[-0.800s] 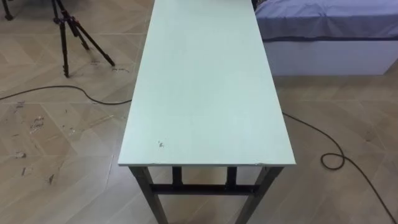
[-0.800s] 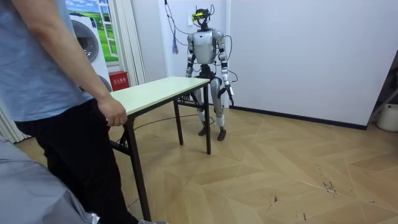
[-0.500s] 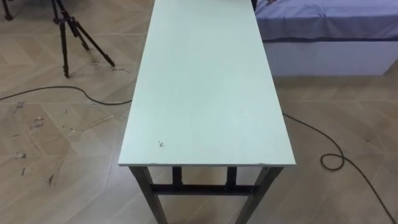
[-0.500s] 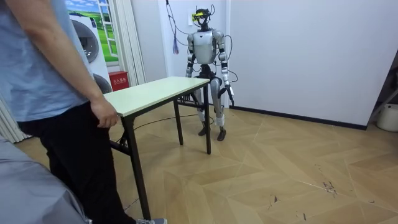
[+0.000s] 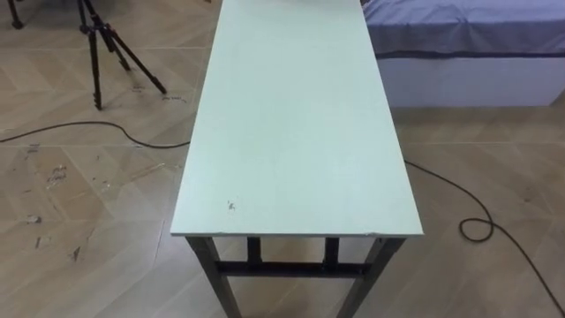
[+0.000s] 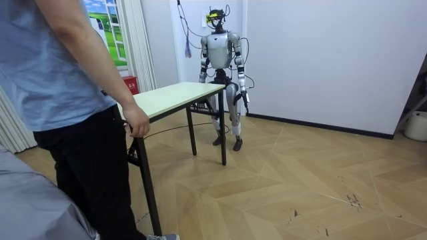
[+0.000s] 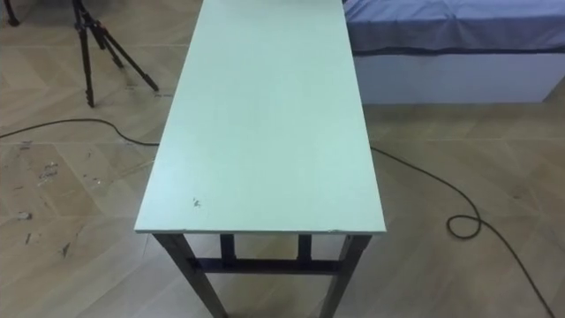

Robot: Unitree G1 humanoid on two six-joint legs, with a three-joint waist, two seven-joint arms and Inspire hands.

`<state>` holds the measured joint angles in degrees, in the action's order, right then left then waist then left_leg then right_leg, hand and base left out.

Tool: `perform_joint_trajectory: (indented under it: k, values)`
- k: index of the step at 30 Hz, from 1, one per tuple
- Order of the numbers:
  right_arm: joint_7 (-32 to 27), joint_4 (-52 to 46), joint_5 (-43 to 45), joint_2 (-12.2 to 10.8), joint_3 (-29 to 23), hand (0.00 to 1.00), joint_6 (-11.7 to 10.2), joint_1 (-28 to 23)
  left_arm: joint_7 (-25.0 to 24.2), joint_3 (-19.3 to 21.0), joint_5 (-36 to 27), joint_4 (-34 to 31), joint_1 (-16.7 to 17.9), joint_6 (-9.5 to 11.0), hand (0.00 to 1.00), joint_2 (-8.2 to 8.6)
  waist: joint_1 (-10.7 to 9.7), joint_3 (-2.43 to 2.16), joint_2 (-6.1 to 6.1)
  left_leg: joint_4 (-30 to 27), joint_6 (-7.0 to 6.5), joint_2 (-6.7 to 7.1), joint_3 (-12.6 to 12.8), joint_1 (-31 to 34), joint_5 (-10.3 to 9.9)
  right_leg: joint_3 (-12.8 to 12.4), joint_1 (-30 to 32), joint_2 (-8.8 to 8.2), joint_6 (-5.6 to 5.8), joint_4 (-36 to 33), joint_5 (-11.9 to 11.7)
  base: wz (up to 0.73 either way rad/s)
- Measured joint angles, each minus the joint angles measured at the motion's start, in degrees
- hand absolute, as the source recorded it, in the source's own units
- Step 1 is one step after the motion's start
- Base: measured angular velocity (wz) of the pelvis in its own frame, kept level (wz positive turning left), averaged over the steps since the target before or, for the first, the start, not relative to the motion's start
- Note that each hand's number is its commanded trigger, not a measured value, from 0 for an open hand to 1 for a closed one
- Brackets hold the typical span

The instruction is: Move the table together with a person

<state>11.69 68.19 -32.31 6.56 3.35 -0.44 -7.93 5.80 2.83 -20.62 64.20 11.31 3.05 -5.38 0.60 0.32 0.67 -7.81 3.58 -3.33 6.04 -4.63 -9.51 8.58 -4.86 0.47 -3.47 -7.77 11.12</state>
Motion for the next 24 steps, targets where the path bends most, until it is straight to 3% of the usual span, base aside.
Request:
perform_joint_trajectory:
  k: [4,9,15,20,24]
  values:
    - [2.48,-5.62,-0.01,0.31,0.03,0.0,0.0,-0.18,-4.49,-0.92,-0.54,-1.15,-0.45,-0.16,0.0,-0.58,-0.32,-0.03,-0.26,-1.05,-0.34,0.12,0.01,1.07,-0.21,0.88,0.27,-0.28,0.07,-0.01,0.02,0.08]
    - [5.56,-12.15,-3.6,0.51,0.55,0.0,-0.09,-0.69,-9.59,-3.07,-6.24,-5.5,-0.46,-0.3,0.0,-0.62,-0.12,-0.08,-0.29,-1.0,-0.35,0.15,0.18,1.32,-0.22,1.07,0.45,-0.34,0.11,0.02,0.04,0.03]
    - [9.35,-26.66,-8.42,0.69,3.4,0.0,0.51,-7.02,-15.63,-8.82,-11.68,-18.04,2.13,-1.2,0.0,-1.14,-0.24,-0.19,-0.33,-0.96,-0.35,0.13,0.03,1.91,-0.23,1.78,0.67,-0.4,0.12,-0.5,0.03,0.03]
    - [12.42,-38.77,-18.13,0.91,7.17,0.0,1.51,-10.25,-19.34,-14.77,-24.58,-31.13,4.37,-2.03,0.0,-1.84,-0.46,0.1,-0.81,-0.92,-0.42,-0.02,0.07,1.39,-0.46,1.71,0.79,-0.42,0.15,-1.41,0.05,-0.03]
    - [13.93,-46.13,-21.32,1.65,8.6,0.0,2.92,-11.49,-22.12,-17.34,-32.97,-42.53,6.38,-2.88,0.0,-2.62,-0.51,0.49,-1.38,-1.05,-0.76,0.17,0.05,1.49,-0.83,1.71,1.2,-0.66,0.54,-1.92,0.29,0.01]
